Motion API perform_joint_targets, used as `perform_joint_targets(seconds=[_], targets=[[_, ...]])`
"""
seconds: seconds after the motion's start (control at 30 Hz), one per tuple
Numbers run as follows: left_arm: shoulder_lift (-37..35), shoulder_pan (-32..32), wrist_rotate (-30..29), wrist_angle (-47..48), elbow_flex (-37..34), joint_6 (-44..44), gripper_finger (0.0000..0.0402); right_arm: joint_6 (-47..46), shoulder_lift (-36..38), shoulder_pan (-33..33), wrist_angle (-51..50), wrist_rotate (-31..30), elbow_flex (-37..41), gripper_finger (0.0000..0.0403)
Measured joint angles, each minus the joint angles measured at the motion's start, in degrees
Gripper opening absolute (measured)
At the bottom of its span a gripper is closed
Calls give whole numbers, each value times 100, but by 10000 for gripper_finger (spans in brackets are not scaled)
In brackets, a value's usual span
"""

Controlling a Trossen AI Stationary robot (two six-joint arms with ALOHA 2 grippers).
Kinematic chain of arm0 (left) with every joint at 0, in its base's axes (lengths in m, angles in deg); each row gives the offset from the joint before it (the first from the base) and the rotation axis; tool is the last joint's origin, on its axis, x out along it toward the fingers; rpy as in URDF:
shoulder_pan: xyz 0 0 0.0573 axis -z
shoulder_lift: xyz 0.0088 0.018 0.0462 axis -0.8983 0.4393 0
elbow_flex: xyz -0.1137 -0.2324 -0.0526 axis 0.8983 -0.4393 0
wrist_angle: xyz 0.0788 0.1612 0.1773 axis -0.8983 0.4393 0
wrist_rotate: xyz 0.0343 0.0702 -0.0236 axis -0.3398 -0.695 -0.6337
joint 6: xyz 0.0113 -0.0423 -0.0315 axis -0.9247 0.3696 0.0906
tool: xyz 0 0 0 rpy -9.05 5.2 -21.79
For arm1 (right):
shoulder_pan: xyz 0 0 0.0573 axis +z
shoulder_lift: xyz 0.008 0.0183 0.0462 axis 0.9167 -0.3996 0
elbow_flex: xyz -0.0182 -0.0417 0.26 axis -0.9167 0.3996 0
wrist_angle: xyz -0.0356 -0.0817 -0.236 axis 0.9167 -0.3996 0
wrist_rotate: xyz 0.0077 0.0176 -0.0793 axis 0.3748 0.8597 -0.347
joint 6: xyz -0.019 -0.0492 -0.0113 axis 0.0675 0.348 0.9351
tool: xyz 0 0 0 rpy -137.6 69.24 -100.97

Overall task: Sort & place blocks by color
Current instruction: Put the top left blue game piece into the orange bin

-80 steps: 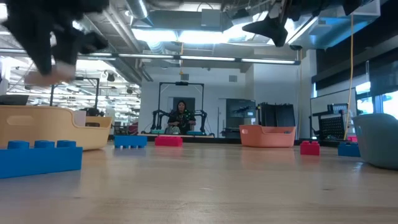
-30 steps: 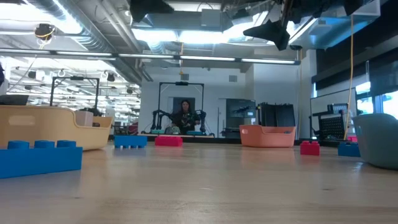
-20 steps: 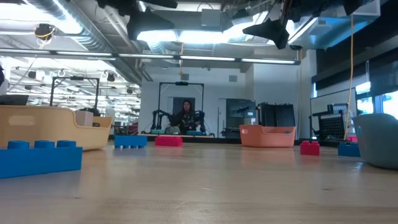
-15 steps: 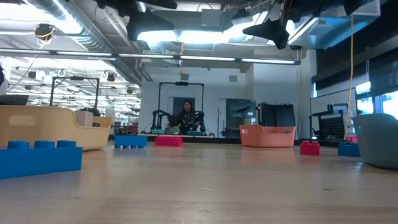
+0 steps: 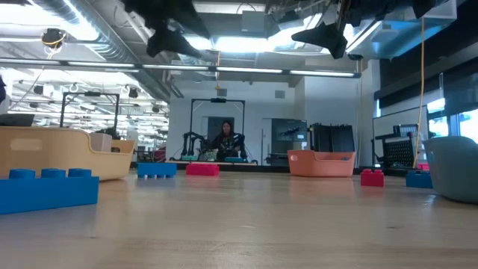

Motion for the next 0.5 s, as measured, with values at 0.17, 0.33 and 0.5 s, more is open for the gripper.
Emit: perform_joint_targets(seconds=[0.17, 0.33, 0.5], targets=[[1123, -290, 483, 1630, 1001, -484, 234, -2, 0, 0, -10, 0, 0, 346], [2297, -354, 639, 2779, 1394, -578, 234, -4, 0, 0, -11, 0, 0, 346], [3204, -352, 596, 3356, 1394, -596, 234, -4, 0, 0, -28, -1, 0, 346]])
